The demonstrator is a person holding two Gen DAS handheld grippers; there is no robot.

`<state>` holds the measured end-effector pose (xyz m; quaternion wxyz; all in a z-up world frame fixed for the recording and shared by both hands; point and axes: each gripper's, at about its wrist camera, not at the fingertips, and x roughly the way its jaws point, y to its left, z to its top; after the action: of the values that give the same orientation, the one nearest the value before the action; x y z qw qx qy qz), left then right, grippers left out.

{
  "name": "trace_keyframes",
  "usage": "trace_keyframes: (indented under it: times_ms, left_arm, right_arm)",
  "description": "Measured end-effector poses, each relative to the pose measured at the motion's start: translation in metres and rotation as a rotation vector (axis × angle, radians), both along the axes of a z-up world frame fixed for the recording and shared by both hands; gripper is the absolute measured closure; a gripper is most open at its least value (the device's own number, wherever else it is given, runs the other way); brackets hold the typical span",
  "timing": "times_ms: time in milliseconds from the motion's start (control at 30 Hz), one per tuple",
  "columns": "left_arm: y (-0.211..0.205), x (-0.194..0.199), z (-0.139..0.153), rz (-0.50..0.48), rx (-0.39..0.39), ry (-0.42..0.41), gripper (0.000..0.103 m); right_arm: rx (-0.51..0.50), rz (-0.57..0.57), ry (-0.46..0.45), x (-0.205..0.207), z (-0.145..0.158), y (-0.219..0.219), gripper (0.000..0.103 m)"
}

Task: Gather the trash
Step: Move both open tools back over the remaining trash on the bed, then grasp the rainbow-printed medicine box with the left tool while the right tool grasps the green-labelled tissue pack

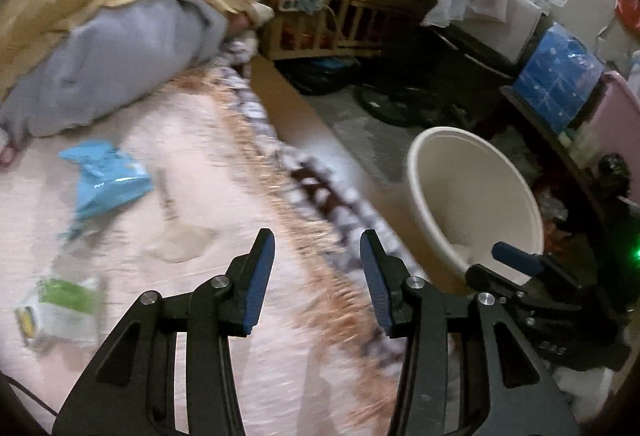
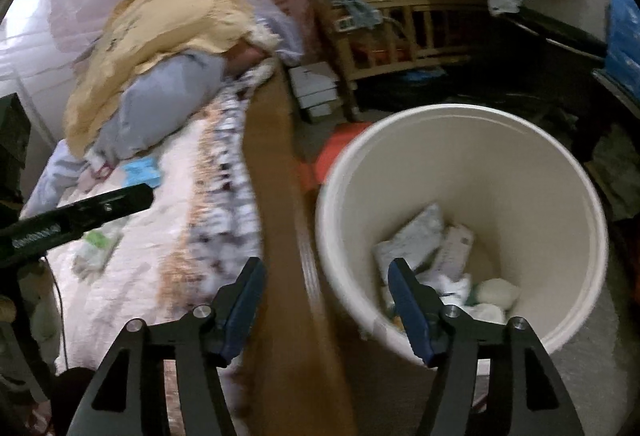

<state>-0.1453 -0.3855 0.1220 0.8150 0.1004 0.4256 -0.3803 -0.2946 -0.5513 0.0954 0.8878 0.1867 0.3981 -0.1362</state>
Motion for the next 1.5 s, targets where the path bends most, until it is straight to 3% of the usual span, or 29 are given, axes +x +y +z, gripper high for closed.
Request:
trace_keyframes:
  times_ms: [533,767,933,967,1033,1133,1233,1333,1433,1500]
  left_arm:
    - [0.148,0.04,-0.008,0.206,0.065,-0.023,0.06]
    - [0.198,0.071,-0.027,0.324,0.047,0.052,0.06]
    - [0.181,0.083,-0.051,0.269,0.014,0.133,0.061]
    - [0.176,0.082,-0.054,0.254,0.006,0.152,0.066]
    - [0.166,0.081,-0.059,0.2,-0.068,0.237,0.079]
    - [0.155,0.07,-0.054,0.094,-0.178,0.321,0.079]
    - [0.156,0.061,-0.044,0.04,-0.211,0.324,0.076]
    - [0.176,0.061,-0.04,0.06,-0.203,0.347,0.058]
    - [0.206,0.061,-0.032,0.098,-0.142,0.266,0.057]
    - [0.224,0.061,-0.029,0.125,-0.085,0.193,0.057]
  right_arm:
    - [0.072,0.342,0.038,0.08,-0.012,0.128,0.04]
    - [0.03,0.475,0.08,0.119,-0.019,0.183,0.039]
    - [0.023,0.457,0.07,0.126,-0.017,0.182,0.039]
    - [0.027,0.442,0.07,0.126,-0.016,0.177,0.039]
    - [0.025,0.409,0.067,0.127,-0.013,0.168,0.039]
    - [0.029,0.351,0.052,0.126,-0.006,0.149,0.039]
    - [0.05,0.314,0.036,0.13,-0.001,0.136,0.037]
    - [0.072,0.322,0.03,0.138,0.0,0.139,0.035]
    - [0.094,0.374,0.034,0.149,-0.003,0.157,0.035]
    - [0.108,0.418,0.04,0.158,-0.007,0.171,0.029]
